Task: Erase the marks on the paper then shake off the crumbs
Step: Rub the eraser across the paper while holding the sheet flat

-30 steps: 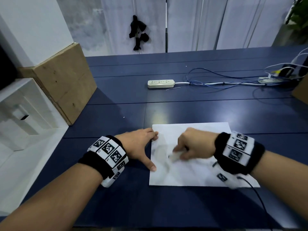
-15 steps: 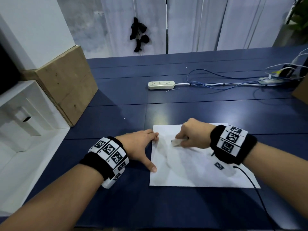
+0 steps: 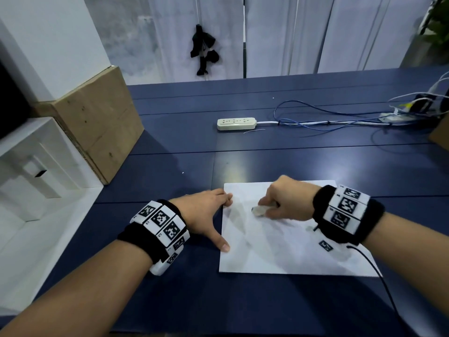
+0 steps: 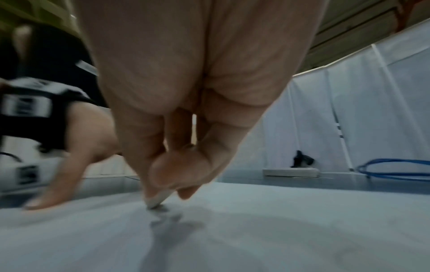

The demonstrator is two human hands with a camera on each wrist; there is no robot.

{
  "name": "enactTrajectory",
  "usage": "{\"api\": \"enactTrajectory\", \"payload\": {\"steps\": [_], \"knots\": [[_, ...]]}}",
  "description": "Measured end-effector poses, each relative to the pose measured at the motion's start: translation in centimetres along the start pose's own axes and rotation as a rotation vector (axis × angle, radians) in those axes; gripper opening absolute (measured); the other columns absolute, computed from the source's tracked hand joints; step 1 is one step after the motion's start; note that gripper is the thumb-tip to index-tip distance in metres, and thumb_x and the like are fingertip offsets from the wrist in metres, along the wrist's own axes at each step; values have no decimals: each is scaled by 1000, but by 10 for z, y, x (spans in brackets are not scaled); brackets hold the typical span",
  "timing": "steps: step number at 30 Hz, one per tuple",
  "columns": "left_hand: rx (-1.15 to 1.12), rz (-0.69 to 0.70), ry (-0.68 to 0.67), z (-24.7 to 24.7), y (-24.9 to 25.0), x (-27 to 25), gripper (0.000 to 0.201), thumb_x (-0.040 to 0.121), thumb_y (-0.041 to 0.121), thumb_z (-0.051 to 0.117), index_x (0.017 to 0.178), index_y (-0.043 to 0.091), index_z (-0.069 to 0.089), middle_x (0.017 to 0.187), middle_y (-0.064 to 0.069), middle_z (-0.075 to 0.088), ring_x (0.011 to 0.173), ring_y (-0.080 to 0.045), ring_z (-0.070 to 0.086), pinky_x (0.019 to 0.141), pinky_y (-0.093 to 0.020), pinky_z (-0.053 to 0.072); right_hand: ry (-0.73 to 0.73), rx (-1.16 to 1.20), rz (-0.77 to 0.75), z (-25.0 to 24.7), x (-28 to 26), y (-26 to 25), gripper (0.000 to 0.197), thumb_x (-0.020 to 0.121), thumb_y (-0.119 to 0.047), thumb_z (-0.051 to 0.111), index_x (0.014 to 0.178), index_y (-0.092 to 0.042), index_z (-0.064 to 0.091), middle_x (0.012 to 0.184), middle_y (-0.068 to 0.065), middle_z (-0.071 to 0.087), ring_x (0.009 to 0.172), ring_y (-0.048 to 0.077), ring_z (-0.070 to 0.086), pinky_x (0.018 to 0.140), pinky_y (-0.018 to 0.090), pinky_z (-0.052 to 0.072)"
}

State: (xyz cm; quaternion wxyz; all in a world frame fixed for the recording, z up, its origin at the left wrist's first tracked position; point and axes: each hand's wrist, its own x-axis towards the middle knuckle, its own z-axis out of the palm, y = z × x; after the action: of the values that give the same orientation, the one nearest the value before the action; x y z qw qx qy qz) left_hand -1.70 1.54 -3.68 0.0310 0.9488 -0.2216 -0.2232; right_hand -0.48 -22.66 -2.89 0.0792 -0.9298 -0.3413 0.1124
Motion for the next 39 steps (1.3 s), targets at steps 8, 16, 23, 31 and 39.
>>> {"api": "enactTrajectory", "payload": {"steps": [8, 16, 23, 31, 39], "knots": [[-13, 8, 2, 2, -3, 3, 121, 47, 76, 81, 145, 22, 35, 138, 23, 34, 132, -7, 40, 107, -42, 43, -100, -49, -104, 4, -7, -18, 14, 86, -27, 62, 89, -17, 72, 70, 5, 61, 66, 19, 44, 66, 28, 42], [-23, 7, 0, 3, -5, 4, 122, 46, 75, 82, 146, 23, 35, 140, 25, 31, 133, -6, 38, 109, -42, 41, -275, 130, -87, 2, -31, -20, 26, 88, -39, 58, 99, -20, 71, 75, 3, 67, 58, 19, 64, 57, 21, 52], [-45, 10, 5, 2, -3, 3, 119, 47, 73, 84, 145, 23, 37, 135, 28, 31, 133, -5, 38, 110, -39, 40, -29, -97, 36, 0, -5, 8, 30, 90, -32, 55, 100, -9, 71, 73, 15, 62, 69, 30, 55, 60, 34, 48], [-34, 13, 8, 2, -4, 4, 119, 48, 71, 84, 145, 21, 37, 125, 28, 30, 130, -6, 40, 109, -39, 40, -254, 131, -157, 8, -38, -14, 30, 89, -49, 54, 92, -23, 69, 72, 1, 64, 57, 16, 62, 63, 28, 53], [-38, 16, 10, 2, -3, 5, 116, 49, 69, 86, 144, 21, 38, 124, 28, 30, 131, -6, 39, 111, -36, 38, -8, -57, -48, 5, -16, 3, 31, 88, -37, 51, 85, -9, 65, 69, 13, 59, 65, 30, 51, 61, 35, 48]]}}
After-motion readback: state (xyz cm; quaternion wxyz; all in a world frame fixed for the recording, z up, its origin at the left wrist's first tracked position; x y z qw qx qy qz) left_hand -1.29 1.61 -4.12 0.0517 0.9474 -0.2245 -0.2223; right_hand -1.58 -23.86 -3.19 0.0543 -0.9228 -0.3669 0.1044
